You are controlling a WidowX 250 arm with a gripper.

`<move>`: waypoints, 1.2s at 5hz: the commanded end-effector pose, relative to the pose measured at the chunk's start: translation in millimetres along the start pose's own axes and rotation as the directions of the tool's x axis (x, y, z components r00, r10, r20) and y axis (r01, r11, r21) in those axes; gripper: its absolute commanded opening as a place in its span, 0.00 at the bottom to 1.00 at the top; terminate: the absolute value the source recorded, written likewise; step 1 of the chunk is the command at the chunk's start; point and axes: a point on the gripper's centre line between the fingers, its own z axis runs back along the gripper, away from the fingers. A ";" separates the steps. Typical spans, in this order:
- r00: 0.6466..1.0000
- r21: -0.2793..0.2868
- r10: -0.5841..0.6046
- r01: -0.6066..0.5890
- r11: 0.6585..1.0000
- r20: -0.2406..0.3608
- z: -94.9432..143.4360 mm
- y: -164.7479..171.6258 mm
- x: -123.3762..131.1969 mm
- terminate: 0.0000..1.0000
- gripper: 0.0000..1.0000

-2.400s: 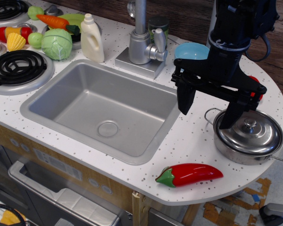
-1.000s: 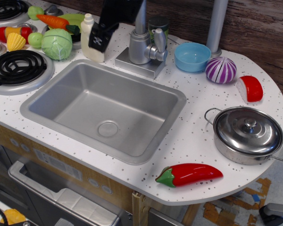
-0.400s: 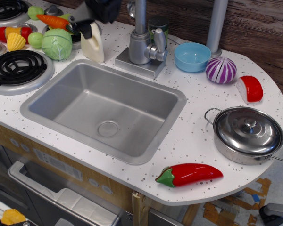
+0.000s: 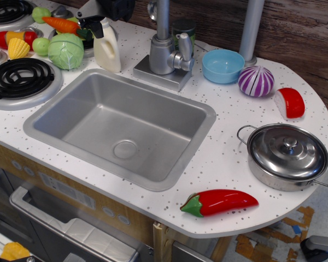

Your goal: Put detergent in sink

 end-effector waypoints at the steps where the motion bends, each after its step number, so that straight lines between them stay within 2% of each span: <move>1: 1.000 0.042 -0.018 0.018 0.999 -0.020 -12.6 6.9 -31.0 0.00 1.00; 2: 1.000 0.021 -0.006 0.007 1.000 -0.010 -27.1 4.8 -33.4 0.00 1.00; 3: 1.000 -0.029 0.027 -0.026 0.999 0.016 -37.2 2.6 -35.5 0.00 1.00; 4: 0.997 -0.069 0.072 -0.070 0.995 0.019 -32.6 5.8 -31.3 0.00 0.00; 5: 0.996 -0.102 0.091 -0.090 0.991 0.009 -17.4 9.7 -30.1 0.00 0.00; 6: 0.992 -0.138 0.115 -0.121 0.983 -0.050 17.2 11.5 -26.4 0.00 0.00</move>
